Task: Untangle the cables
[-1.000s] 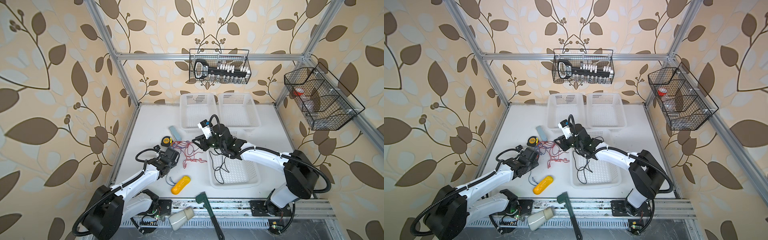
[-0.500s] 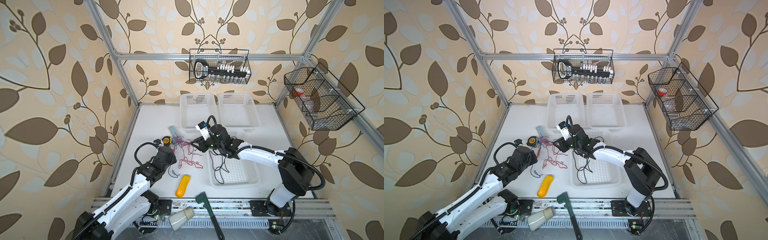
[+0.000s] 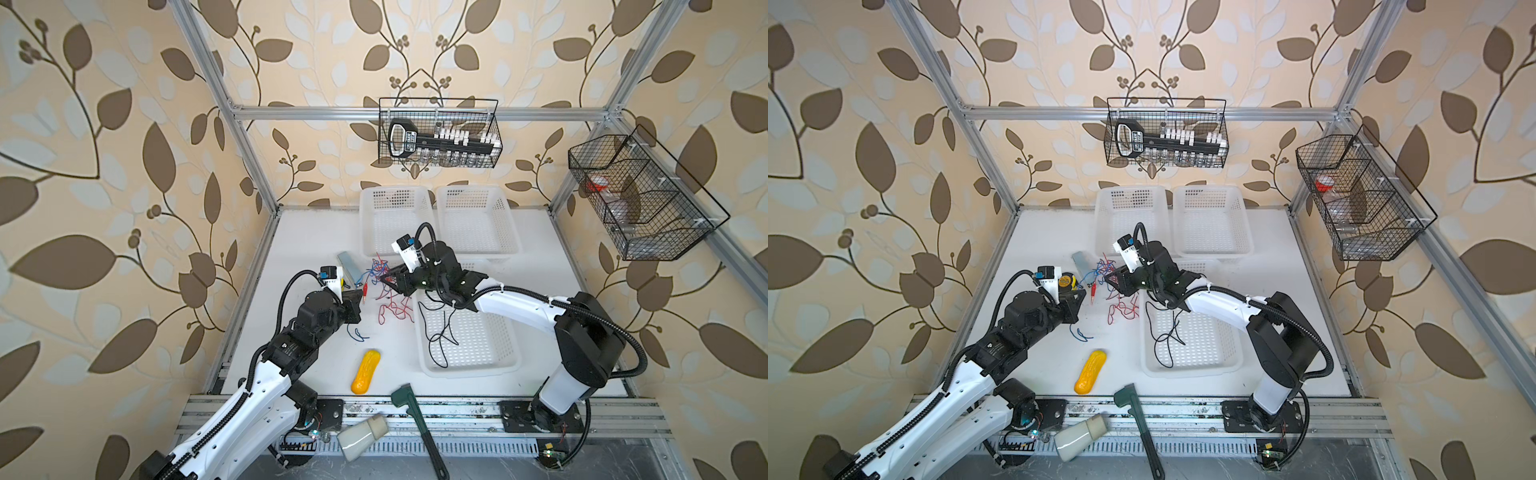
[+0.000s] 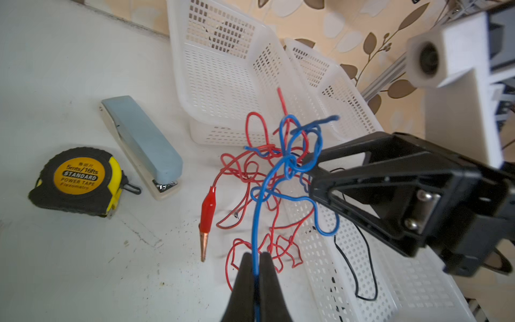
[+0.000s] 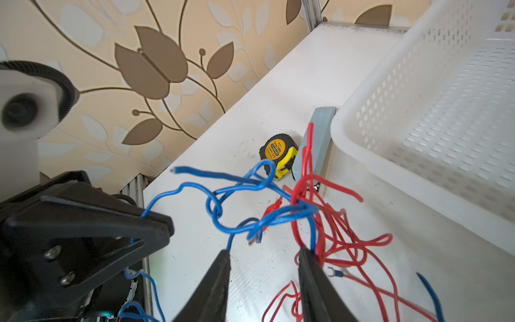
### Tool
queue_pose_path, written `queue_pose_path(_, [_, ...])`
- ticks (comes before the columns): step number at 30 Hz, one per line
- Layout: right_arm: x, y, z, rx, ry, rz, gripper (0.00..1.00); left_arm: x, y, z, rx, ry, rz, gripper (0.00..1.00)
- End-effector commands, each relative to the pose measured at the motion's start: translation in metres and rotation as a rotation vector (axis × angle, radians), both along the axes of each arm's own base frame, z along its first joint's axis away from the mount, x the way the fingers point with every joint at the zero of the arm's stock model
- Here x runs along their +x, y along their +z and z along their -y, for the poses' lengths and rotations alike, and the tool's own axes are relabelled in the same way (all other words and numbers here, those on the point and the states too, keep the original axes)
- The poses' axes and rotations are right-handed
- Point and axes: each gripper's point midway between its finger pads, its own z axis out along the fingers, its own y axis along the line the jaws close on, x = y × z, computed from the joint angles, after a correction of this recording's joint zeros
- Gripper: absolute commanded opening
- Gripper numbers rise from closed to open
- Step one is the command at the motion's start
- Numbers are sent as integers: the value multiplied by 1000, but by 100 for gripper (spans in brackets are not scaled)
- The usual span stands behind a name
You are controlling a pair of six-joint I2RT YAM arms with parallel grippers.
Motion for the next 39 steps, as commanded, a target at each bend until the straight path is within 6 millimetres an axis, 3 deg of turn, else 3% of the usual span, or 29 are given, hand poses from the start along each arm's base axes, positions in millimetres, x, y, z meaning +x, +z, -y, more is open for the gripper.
queue_pose_path(1, [13, 19, 5, -1, -37, 73, 40, 4, 54, 13, -55, -76, 169, 0])
queue_pose_path(7, [20, 6, 13, -52, -78, 74, 32, 4, 58, 6, -49, -42, 181, 0])
queue_pose_path(12, [21, -10, 17, -81, -92, 54, 26, -3, 81, -7, -83, 14, 251, 0])
queue_pose_path(17, [20, -23, 19, -101, -95, 31, 13, -12, 103, -26, -109, 92, 308, 0])
queue_pose_path(23, [17, -15, 13, -67, -64, 38, 14, -17, 112, -26, -105, 77, 319, 0])
queue_pose_path(29, [10, 6, 9, -9, -27, 71, 30, -17, 107, -20, -94, 41, 307, 0])
queue_pose_path(34, [4, 21, 10, 12, 0, 116, 34, -16, 101, -14, -85, 14, 292, 0])
queue_pose_path(39, [17, 31, 22, 8, -62, 144, 35, -16, 99, -6, -85, -34, 295, 0])
